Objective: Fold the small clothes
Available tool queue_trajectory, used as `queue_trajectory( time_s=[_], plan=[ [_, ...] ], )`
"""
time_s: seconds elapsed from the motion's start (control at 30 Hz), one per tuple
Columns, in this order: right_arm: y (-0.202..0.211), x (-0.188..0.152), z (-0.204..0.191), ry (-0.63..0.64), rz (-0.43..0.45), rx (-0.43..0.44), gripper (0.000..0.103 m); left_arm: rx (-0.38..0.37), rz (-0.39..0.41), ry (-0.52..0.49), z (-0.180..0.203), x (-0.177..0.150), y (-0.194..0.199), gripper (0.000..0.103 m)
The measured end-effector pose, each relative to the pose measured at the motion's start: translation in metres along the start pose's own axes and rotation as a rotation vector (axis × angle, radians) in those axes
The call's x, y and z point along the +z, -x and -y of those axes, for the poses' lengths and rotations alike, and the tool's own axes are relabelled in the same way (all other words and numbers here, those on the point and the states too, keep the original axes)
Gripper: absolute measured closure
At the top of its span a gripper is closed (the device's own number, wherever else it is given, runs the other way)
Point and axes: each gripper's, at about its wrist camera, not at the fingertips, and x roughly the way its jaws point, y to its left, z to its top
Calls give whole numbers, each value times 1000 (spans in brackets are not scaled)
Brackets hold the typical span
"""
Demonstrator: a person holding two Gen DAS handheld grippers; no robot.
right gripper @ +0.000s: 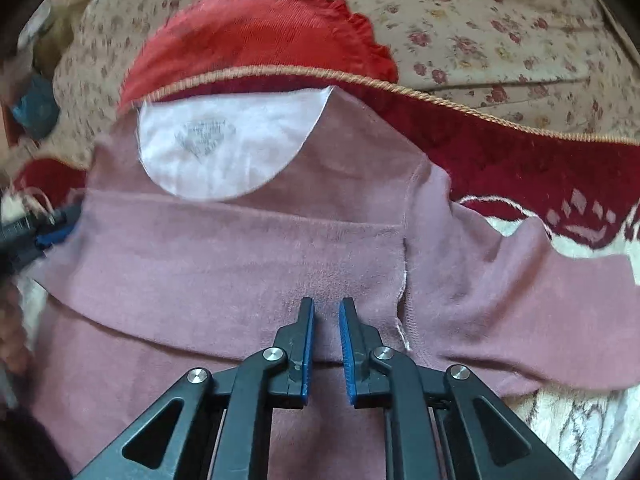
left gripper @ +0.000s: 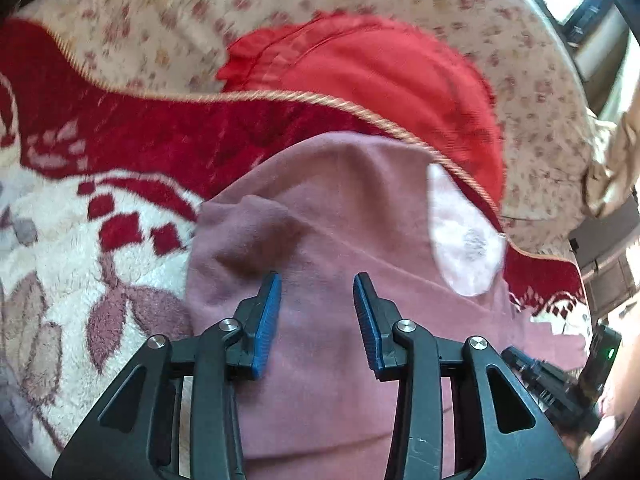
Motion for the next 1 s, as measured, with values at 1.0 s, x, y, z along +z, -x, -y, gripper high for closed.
queue_trajectory(
  time_s=[1.0],
  plan=[
    [142,-111,301,-627,598,-401,81,-209,-142,-194,70,-29,-17,67]
  ],
)
